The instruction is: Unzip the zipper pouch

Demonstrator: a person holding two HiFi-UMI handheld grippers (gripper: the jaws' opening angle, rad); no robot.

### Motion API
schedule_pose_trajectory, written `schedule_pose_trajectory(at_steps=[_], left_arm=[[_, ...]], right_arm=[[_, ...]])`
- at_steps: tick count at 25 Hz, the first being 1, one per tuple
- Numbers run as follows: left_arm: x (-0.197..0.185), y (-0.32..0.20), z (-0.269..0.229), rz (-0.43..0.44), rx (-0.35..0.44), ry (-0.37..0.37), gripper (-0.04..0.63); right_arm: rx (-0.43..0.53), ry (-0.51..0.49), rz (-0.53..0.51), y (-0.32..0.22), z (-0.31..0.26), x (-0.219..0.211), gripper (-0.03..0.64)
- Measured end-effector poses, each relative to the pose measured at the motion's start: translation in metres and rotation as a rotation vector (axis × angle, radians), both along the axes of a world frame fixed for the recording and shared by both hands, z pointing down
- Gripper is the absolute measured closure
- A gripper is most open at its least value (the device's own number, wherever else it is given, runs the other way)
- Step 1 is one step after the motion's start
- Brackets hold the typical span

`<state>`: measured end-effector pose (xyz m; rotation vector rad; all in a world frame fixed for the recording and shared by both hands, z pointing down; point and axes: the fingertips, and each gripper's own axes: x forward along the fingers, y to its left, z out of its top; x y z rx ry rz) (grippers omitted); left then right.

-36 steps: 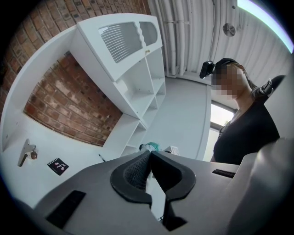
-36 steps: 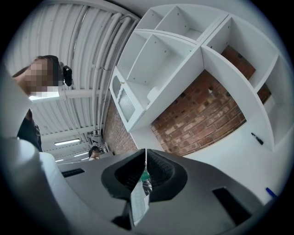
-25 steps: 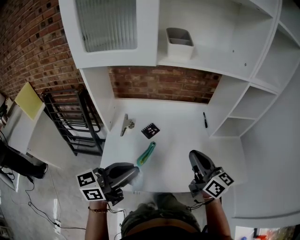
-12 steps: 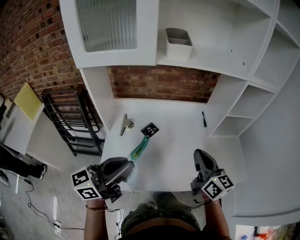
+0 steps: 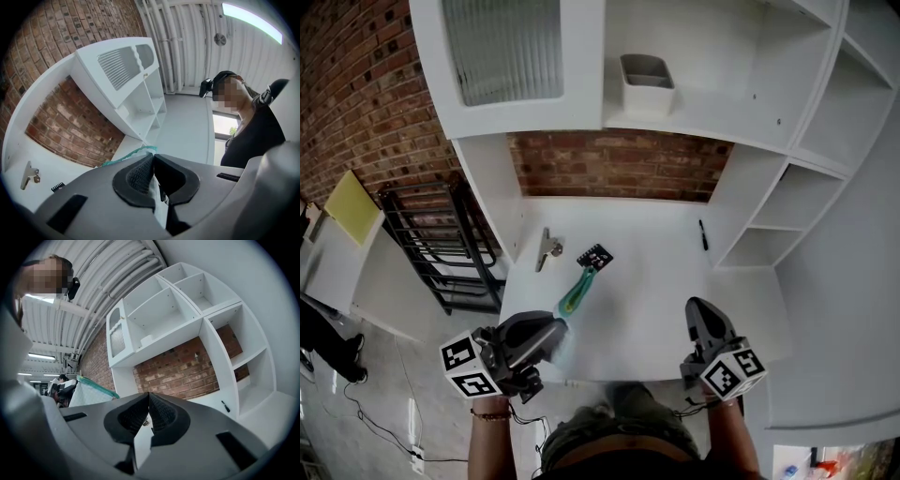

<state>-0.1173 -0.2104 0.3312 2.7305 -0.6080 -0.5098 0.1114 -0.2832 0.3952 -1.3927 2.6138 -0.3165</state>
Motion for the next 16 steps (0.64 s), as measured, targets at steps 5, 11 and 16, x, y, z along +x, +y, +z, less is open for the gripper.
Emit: schedule_pose_trajectory(at_steps=[5,11,16], left_arm=[[0.006,0.002,-0.001,0.011,0.006,0.005,0.589],[0.008,0.006,0.0,0.009,0.002,0.002,0.589],[0.011,0.007,0.004,-0.004,-0.007,-0.023,0.589]], right_arm=[[0.0,0.009,0.007,0.002,0.002,0.003,0.615],[0.001,0.023,0.013,0.005,0.001,0.007,0.615],[-0.002,0.021,0.037,0.006,-0.001,0.013,0.615]])
